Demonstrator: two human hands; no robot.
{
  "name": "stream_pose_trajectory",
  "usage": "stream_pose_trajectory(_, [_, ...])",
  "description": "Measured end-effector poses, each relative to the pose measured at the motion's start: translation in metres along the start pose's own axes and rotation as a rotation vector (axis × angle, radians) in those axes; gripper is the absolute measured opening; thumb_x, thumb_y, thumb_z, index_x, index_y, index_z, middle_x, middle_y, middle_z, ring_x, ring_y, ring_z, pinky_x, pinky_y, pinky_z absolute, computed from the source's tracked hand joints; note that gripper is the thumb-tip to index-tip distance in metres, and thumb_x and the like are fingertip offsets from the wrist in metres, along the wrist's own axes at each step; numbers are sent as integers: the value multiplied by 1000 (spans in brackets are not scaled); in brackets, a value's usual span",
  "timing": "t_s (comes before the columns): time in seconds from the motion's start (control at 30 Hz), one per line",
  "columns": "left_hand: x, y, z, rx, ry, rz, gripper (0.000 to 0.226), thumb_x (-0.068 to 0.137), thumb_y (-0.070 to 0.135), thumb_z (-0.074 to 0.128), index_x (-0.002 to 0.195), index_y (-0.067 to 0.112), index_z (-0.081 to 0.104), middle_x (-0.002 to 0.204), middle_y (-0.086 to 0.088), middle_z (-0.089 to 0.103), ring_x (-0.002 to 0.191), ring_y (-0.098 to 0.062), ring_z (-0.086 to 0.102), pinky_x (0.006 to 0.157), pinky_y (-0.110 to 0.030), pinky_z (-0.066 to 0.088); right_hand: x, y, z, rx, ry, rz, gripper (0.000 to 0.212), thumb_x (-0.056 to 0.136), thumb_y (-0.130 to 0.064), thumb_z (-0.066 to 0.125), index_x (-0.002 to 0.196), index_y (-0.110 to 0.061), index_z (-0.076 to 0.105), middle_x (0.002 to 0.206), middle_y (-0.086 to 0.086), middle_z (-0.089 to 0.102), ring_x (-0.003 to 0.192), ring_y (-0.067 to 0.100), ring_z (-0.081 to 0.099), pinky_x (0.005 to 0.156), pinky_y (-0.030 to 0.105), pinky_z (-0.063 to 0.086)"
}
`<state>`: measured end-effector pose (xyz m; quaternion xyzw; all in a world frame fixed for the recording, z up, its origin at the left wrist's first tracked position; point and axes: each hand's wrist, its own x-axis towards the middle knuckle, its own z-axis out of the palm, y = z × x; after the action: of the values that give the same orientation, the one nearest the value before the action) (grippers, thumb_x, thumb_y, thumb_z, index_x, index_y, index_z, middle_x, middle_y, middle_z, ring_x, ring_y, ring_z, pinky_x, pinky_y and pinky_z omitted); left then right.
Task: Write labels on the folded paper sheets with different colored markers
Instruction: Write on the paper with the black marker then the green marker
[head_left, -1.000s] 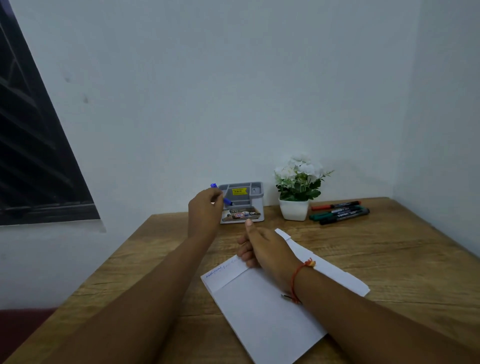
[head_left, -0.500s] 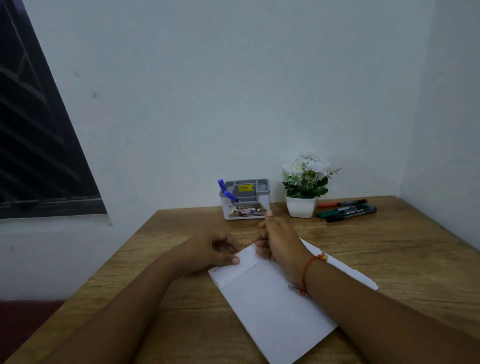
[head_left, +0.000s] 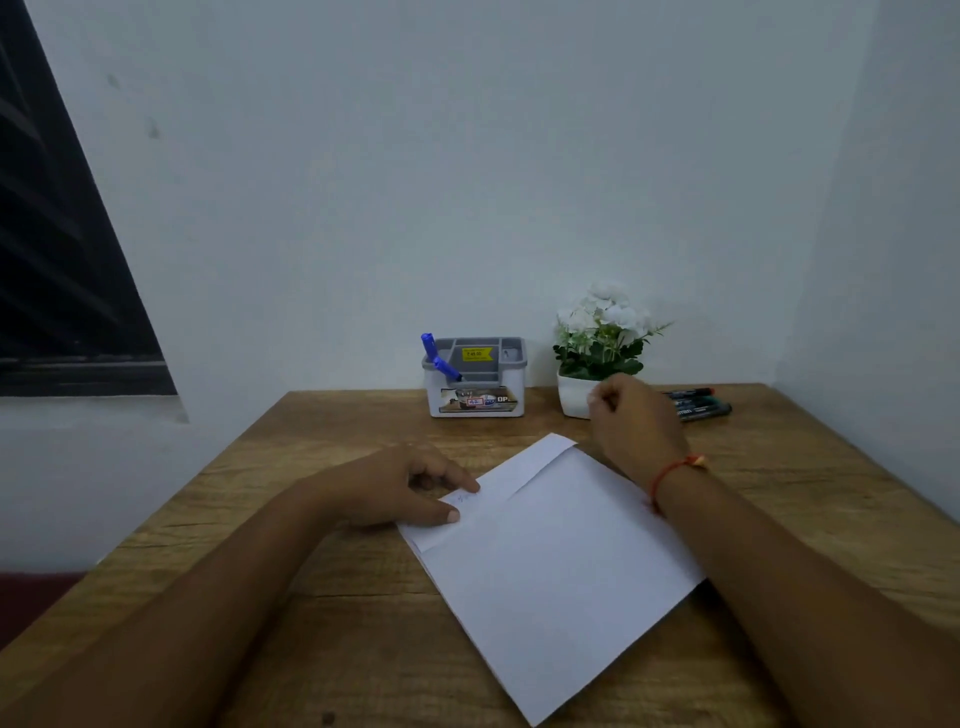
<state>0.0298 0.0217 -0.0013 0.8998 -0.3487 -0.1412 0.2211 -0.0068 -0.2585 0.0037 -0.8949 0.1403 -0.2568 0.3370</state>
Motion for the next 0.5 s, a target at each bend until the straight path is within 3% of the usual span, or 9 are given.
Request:
stream_pose_trajectory(0.07, [0, 1, 0, -3, -6, -5, 35, 86, 41, 70, 120, 48, 63, 124, 19, 59, 111, -8, 52, 101, -33, 44, 12, 24, -10, -339, -33, -33, 20, 94, -10, 57, 107, -15, 71, 106, 9, 71, 102, 29, 63, 87, 35, 50])
stream_pose_trajectory(0.17, [0, 2, 2, -15, 2, 3, 34, 86, 39, 69, 120, 46, 63, 123, 11, 60, 110, -13, 53, 100, -37, 45, 21, 43, -20, -574, -127, -26, 34, 95, -5, 53, 120, -21, 70, 121, 10, 68, 114, 32, 59, 97, 39, 48])
stream_pose_trajectory(0.27, [0, 5, 3, -22, -4, -7, 33, 88, 37, 67, 120, 45, 63, 125, 11, 58, 112, -14, 52, 100, -35, 44, 26, 50, -21, -641, -174, -30, 37, 97, -6, 52, 126, -22, 67, 129, 10, 65, 119, 32, 57, 102, 39, 45])
stream_pose_trajectory(0.5, [-1, 5, 3, -43, -6, -10, 32, 89, 37, 67, 119, 45, 63, 126, 20, 56, 114, -9, 51, 103, -33, 42, 36, 60, -16, -661, -129, -29, 28, 97, -15, 58, 123, -16, 69, 125, 12, 65, 115, 30, 60, 98, 40, 51])
